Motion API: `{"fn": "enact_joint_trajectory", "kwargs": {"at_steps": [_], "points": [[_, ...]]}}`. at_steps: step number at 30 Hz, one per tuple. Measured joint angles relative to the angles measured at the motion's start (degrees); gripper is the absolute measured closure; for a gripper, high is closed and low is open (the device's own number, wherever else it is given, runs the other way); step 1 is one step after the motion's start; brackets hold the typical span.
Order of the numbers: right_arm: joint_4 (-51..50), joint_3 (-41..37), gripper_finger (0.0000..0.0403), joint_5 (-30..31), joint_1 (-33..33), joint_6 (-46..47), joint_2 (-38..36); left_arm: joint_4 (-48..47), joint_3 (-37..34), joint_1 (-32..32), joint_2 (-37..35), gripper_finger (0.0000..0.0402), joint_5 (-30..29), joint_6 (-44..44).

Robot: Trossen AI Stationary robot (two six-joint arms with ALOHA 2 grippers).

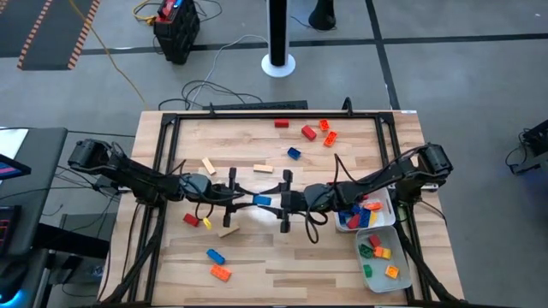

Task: Sort blocks by size
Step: Put the blue block into the white bin

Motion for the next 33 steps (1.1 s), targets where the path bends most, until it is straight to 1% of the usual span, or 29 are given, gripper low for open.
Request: {"fn": "enact_joint_trajectory", "kwargs": {"at_steps": [3,4,6,8,13,16,18,22,26,30,33], "points": [[-0.4,0.0,0.0264,-0.1,-0.3,-0.2,0.0,-0.2,0.0,0.0,0.0,0.0302,-0.1,0.3],[-0.8,0.0,0.0272,0.1,-0.3,-0.3,0.0,-0.3,0.0,0.0,0.0,0.0301,-0.5,0.1],[-1.9,0.1,0.0272,0.0,-0.4,0.0,0.0,-1.0,0.0,0.0,0.0,0.0294,-2.1,-0.8],[-4.0,0.2,0.0272,0.0,-0.4,1.6,0.0,-2.2,0.0,0.0,0.0,0.0277,-4.6,-1.4],[-16.0,0.0,0.0272,-0.1,0.1,7.9,-2.2,-5.1,0.0,0.1,0.0,0.0209,-8.4,-2.2],[-27.7,0.1,0.0272,-0.2,1.0,14.4,-5.5,-8.3,0.1,0.0,-0.2,0.0182,-8.3,-3.8],[-37.7,0.1,0.0272,-0.2,1.8,19.5,-7.6,-12.1,0.9,0.0,-0.2,0.0175,-8.3,-5.3],[-58.8,0.1,0.0272,-0.1,3.3,31.6,-13.1,-21.9,3.5,0.0,-0.2,0.0174,-8.4,-8.3],[-77.1,0.1,0.0272,-0.1,4.7,45.0,-18.9,-28.1,5.7,0.0,-0.2,0.018,-8.4,-10.2],[-88.4,0.1,0.0272,0.0,5.3,55.3,-23.2,-30.5,6.8,0.0,-0.2,0.0181,-8.4,-11.0],[-92.5,0.1,0.0272,0.1,5.9,58.0,-24.7,-31.2,7.0,0.0,-0.2,0.0182,-8.5,-11.1]]}}
